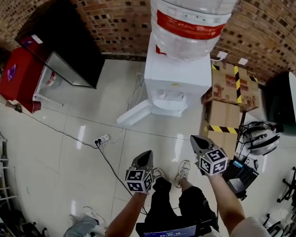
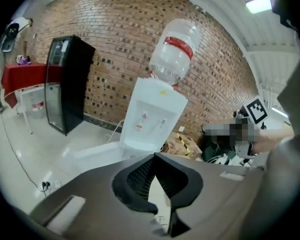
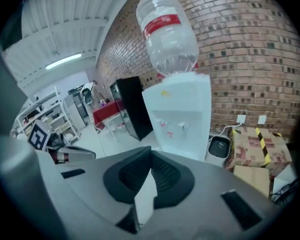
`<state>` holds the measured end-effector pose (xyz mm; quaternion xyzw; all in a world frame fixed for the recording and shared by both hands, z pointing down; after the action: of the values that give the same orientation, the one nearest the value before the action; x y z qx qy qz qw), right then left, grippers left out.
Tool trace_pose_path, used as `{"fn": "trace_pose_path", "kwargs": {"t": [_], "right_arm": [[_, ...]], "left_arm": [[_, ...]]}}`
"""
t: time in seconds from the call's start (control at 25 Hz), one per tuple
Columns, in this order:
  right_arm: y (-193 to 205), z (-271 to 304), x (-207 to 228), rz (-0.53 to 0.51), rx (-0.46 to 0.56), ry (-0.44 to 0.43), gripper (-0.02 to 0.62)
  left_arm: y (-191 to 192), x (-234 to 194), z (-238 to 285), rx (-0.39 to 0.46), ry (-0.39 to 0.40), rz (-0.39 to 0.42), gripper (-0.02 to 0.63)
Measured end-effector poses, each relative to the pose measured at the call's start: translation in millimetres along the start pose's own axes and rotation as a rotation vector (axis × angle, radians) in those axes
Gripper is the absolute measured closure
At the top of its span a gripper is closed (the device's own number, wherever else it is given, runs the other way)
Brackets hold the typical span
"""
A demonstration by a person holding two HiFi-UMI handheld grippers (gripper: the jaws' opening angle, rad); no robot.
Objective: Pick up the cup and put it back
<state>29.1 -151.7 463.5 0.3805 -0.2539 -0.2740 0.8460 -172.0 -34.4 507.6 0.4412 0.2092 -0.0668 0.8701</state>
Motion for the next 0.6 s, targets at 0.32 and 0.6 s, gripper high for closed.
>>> {"fn": "trace_pose_path", "kwargs": {"t": [0.32,0.6], "right_arm": [[-76,-85,-43,0.138,0.131,0.046,0.581],[-79,-157,-56,0.162,0.182,0.044,0.581]], "left_arm": [[-81,31,-93,0.137,0.000,0.011,0.606],[-101,83,-117,0.157,-0.016,0.056,0.606]]}}
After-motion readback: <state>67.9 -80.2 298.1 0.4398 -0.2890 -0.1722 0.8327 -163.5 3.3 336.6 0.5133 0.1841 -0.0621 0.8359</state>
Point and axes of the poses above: the fingertips, and each gripper's own axes: z forward along the fingers, x to its right, y out of its underside, the point moved 4 cm from there along -z, backward along the fingers, and after that the axes turned 3 degrees about y, right-handed, at the moved point
